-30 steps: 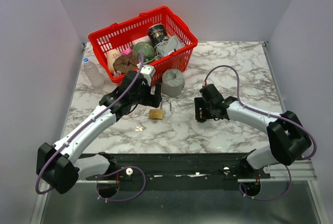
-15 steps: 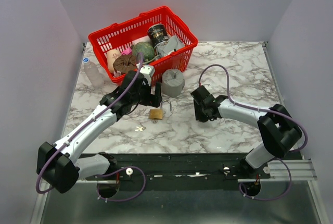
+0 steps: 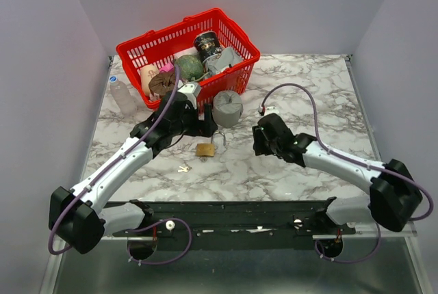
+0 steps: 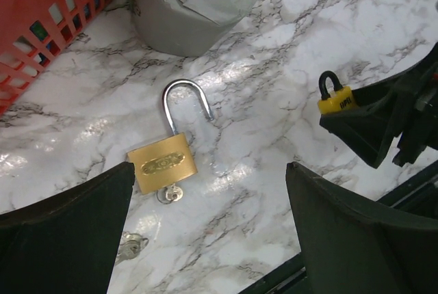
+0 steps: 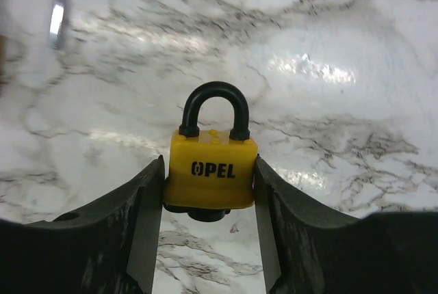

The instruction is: Unlock with the key

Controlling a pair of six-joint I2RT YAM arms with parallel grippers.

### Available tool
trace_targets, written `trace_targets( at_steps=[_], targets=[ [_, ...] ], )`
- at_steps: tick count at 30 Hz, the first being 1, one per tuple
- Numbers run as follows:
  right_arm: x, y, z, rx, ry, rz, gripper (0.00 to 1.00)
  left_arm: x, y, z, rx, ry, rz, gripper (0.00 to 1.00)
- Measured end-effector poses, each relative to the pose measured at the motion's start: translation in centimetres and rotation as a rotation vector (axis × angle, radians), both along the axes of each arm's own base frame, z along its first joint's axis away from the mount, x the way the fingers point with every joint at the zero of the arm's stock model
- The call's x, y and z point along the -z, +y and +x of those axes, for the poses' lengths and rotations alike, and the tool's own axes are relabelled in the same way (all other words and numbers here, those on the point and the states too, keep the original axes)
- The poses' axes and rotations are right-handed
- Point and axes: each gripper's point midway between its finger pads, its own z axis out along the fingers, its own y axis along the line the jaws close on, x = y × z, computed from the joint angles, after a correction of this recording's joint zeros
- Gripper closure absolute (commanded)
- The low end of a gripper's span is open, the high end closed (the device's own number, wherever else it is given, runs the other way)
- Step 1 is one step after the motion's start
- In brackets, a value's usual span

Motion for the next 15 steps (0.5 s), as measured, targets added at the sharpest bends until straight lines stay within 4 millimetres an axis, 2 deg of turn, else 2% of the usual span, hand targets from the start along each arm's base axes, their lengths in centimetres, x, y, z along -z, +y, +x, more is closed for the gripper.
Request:
trace_targets(
  at_steps=[4,8,11,15],
  targets=[
    [-4.6,2.3,0.4,-0.102,-0.161,0.110,0.69,-0.8,-0.9,0.3,-0.019,0.021,-0.106,0.03],
    [-8.7,4.2,-0.5,-0.218,-0.318,0.220,0.70,-0.6,-2.2,0.3,-0.038,0.060,-0.228,0.05],
    [-10.6,5.2,-1.2,-0.282,-0.394,0.276,0.69,-0.1,-3.4,0.2,-0.039,0.111,-0.311,0.06],
    [-11.5,5.8,-1.9,-0.342,-0.446,0.310,0.69,-0.1,-4.9,0.5,-0.028,0.152,-0.394,0.06]
  ],
)
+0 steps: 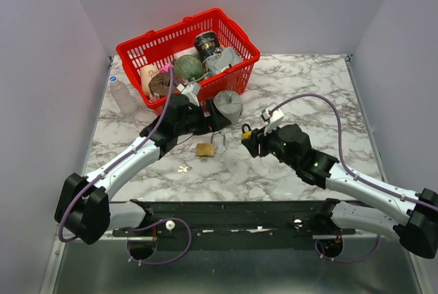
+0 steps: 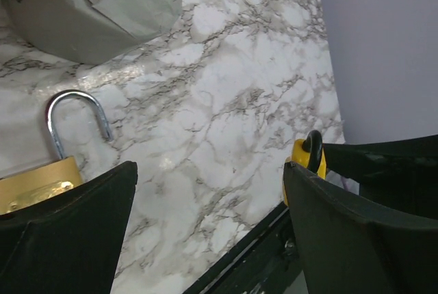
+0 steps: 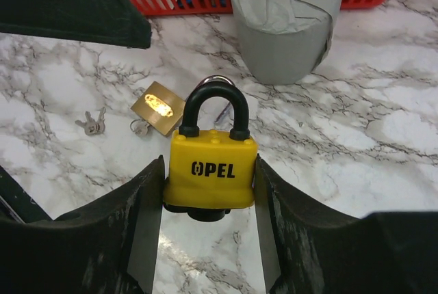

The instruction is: Unlock with the key

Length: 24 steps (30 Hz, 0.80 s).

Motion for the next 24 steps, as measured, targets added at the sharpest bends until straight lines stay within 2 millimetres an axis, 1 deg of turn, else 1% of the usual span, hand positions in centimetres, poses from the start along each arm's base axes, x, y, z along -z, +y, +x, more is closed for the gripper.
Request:
trace_targets(
  at_steps=[3,6,8,11,13,15,17,22,24],
  targets=[
    [-0.2,0.3,-0.2,-0.021,-0.017,0.000,0.69,-0.2,-1.2,-0.1,0.019,0.008,-0.039,0.06],
    [-0.4,0.5,-0.3,-0.036,-0.028,0.003,0.69,0.0,-2.6,-0.7,0.057,0.018,-0.051,0.07],
    [-0.5,0.6,-0.3,-0.043,-0.034,0.002,0.69,0.5,-3.7,-1.2,0.087,0.034,-0.041,0.07],
    [-0.5,0.7,-0.3,-0.045,-0.039,-0.002,0.69,1.6,-4.5,-1.5,0.108,0.059,-0.025,0.07],
    [-0.3,0.6,-0.4,-0.047,-0.037,-0.012,0.69,1.9,-4.7,-1.6,0.112,0.065,-0.019,0.07],
    [-0.2,0.6,-0.4,-0.047,-0.037,-0.014,0.69,1.9,-4.8,-1.6,0.109,0.062,-0.016,0.11],
    [-0.2,0.5,-0.3,-0.045,-0.040,-0.019,0.69,1.8,-4.9,-1.6,0.104,0.057,-0.013,0.12],
    [-0.1,0.5,-0.3,-0.044,-0.041,-0.023,0.69,1.7,-4.7,-1.4,0.067,0.044,0.002,0.12],
    [-0.2,0.6,-0.3,-0.045,-0.043,-0.021,0.69,1.2,-4.2,-1.3,0.031,0.020,0.007,0.12]
  ],
)
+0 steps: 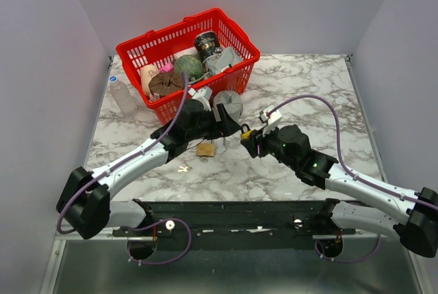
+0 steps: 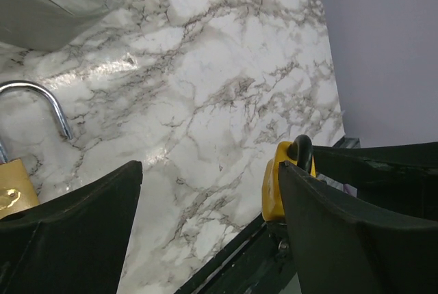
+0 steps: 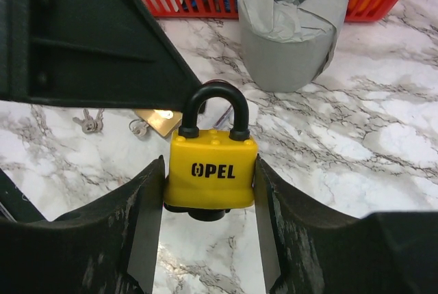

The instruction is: Unlock with the key

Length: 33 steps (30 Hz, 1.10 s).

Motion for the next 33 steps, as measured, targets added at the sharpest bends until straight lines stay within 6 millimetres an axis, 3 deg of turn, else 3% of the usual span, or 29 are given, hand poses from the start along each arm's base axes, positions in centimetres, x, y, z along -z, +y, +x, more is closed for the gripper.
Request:
trace_targets(
  at_steps=[4,8,14,18,23,32,33],
  targets=[
    [0.2,0.1,0.0,-0.002,0.003,-0.003,0.69,-2.4,1.3,-0.1,-0.055,-0.072,-0.034,0.12],
    [0.9,0.4,-0.1,-0.011,0.018,-0.019,0.69,-4.4,0.9,-0.4,-0.043,-0.127,-0.072,0.11],
    [1.2,0.5,-0.2,-0.019,0.025,-0.024,0.69,-1.6,-2.5,-1.1,0.077,-0.060,-0.024,0.12],
    [1.2,0.5,-0.2,-0.022,0.026,-0.026,0.69,0.2,-3.6,-2.0,0.126,-0.013,0.008,0.24],
    [1.2,0.6,-0.4,-0.028,0.022,-0.035,0.67,0.1,-3.9,-2.5,0.153,-0.006,-0.004,0.29],
    [1.7,0.3,-0.4,-0.033,0.018,-0.068,0.63,0.2,-4.9,-3.4,0.194,0.038,-0.044,0.64],
    [1.7,0.2,-0.4,-0.031,0.017,-0.071,0.61,0.4,-4.9,-3.3,0.193,0.043,-0.039,0.75]
  ],
)
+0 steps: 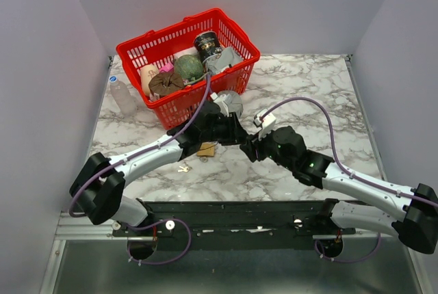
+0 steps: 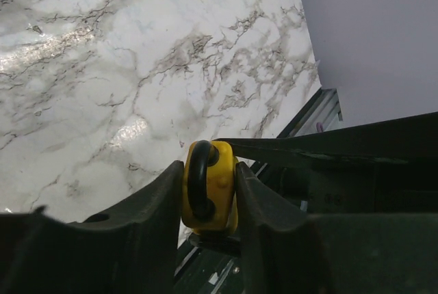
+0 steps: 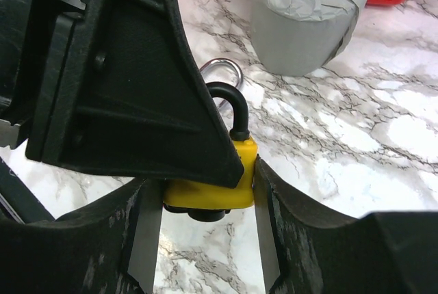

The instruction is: Unlock with the key

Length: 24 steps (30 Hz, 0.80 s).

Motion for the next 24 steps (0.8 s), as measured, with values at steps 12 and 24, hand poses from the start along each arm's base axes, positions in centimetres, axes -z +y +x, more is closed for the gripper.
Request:
trace_targets(
  at_steps=[12,24],
  targets=[
    [-1.4,0.0,0.4,0.024,-0.033,0.036,0.11,-0.6,1.3,0.3,0.020,0.010,0.014,1.00],
    [-7.5,1.5,2.6,0.037,-0.043,0.310,0.25,-4.4,10.4,4.5,-0.066,-0.171,0.044,1.00]
  ],
)
